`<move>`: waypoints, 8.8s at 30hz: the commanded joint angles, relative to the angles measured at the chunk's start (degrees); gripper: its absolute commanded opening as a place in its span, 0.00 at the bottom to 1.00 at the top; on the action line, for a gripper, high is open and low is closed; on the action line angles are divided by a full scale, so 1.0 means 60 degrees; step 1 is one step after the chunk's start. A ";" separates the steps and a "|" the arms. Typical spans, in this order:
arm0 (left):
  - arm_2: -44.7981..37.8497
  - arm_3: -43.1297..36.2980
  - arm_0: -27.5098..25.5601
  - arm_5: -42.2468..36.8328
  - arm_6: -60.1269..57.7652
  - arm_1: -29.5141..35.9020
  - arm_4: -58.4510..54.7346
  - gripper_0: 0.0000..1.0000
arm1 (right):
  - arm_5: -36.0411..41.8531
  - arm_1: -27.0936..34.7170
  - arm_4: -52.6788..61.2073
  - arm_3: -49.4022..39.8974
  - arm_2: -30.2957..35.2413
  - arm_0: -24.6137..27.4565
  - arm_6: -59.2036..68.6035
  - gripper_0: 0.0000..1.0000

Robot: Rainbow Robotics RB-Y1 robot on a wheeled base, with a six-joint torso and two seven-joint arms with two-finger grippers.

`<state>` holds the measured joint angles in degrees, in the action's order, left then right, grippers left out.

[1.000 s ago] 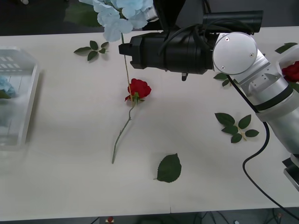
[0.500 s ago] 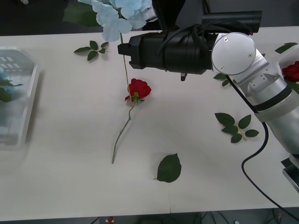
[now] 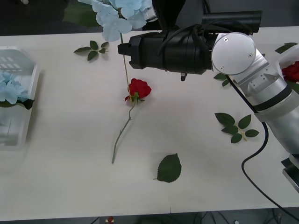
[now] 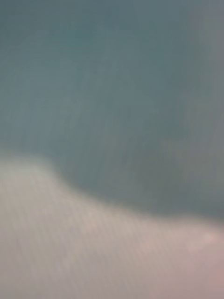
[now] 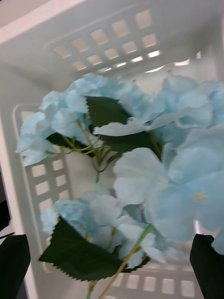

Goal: Place the red flowers into the right box and the blue flowers into the left box. If a person shows an open palm, hand one flower to the person first, then continue sorting.

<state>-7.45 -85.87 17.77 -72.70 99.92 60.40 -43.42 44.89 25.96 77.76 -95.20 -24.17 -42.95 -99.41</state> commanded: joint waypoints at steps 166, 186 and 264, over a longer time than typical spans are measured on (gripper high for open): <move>0.3101 -0.4716 -0.0984 0.6814 -0.0891 -0.4397 -0.4321 0.00 | 0.4163 0.3100 0.4384 0.2610 0.1069 -0.0444 -0.5961 1.00; 0.3101 -0.4716 -0.0984 0.6814 -0.0891 -0.4397 -0.4321 0.00 | 0.4148 0.3115 0.4501 0.2610 0.1069 -0.0429 -0.6107 1.00; -0.3930 -0.0175 -0.3811 0.1819 0.2332 0.0481 -0.7441 0.00 | 0.4090 0.3144 0.4647 0.2610 0.1069 -0.0429 -0.6459 1.00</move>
<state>-27.12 -89.82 -2.01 -60.00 106.11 60.45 -87.31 69.65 43.75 104.75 -79.01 -17.68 -43.11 -135.38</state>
